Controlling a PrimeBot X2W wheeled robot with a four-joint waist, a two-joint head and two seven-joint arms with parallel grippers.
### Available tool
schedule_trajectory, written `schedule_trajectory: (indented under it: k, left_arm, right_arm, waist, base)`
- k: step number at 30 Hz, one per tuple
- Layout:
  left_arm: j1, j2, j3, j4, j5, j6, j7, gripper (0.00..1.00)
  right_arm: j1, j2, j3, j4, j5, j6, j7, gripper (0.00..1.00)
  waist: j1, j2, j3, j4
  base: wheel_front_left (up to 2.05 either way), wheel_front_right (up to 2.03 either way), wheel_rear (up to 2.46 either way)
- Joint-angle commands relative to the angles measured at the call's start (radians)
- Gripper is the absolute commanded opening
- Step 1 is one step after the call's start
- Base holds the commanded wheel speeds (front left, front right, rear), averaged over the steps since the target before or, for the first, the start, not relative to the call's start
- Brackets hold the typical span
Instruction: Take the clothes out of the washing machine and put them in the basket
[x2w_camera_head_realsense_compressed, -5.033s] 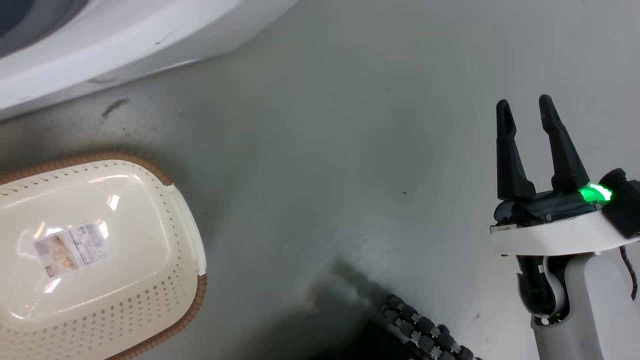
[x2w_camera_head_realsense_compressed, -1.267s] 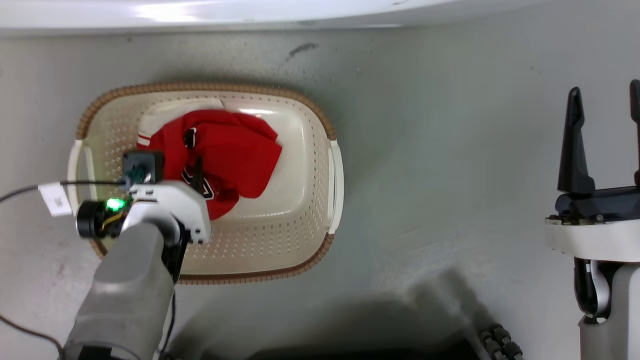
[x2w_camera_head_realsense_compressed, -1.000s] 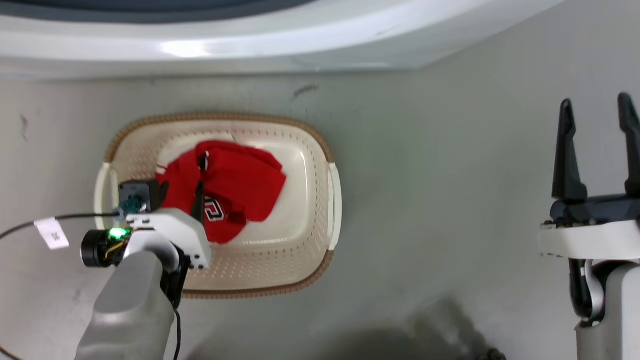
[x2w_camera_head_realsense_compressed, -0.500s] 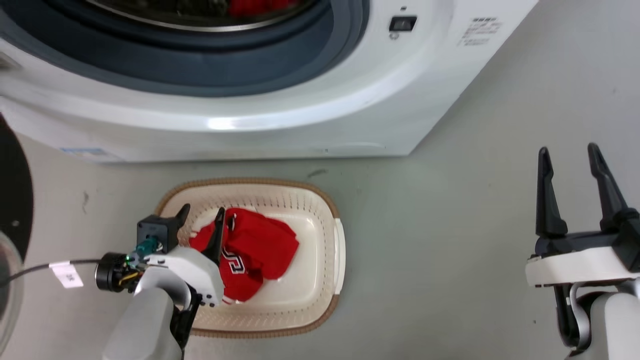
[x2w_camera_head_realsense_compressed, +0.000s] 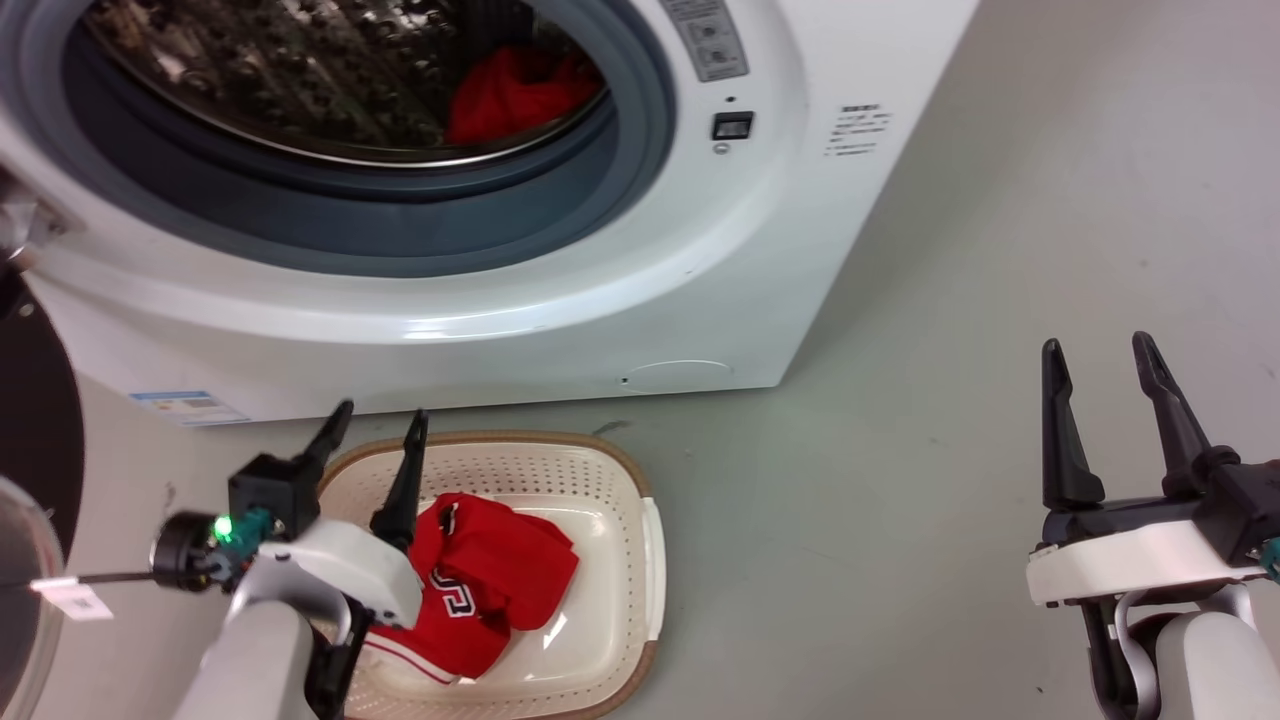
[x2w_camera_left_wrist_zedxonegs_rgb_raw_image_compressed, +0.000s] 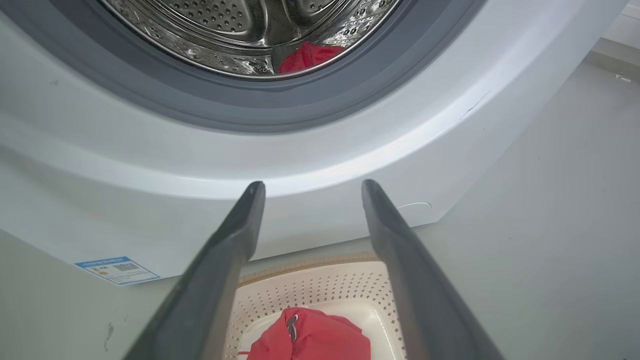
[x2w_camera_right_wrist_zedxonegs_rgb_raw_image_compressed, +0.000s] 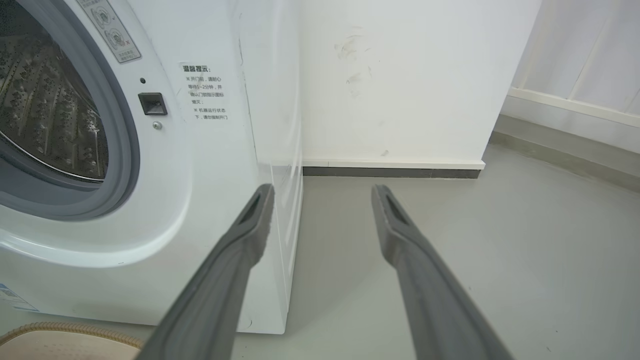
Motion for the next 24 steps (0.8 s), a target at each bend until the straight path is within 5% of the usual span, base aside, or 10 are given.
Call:
schedule_trajectory:
  k: [1, 12, 24]
  left_arm:
    - [-0.019, 0.015, -0.006, -0.021, 0.001, -0.001, -0.003, 1.0]
    - [-0.256, 0.201, -0.076, -0.031, -0.065, -0.001, 0.11, 1.0]
    - [-0.776, 0.407, -0.151, 0.045, -0.182, -0.001, 0.516, 1.0]
  right_arm:
    - [0.01, 0.0, 0.004, 0.001, 0.012, -0.001, -0.002, 1.0]
    - [-0.04, 0.001, 0.045, 0.005, 0.097, -0.001, -0.002, 1.0]
    - [-0.083, 0.001, 0.111, 0.003, 0.218, -0.001, -0.002, 1.0]
  waist:
    - [0.0002, 0.0, 0.002, -0.018]
    - [0.0002, 0.0, 0.128, -0.169]
    - [0.0002, 0.0, 0.369, -0.325]
  base:
    - [0.0, 0.0, 0.0]
    - [0.0, 0.0, 0.0]
    - [0.0, 0.0, 0.0]
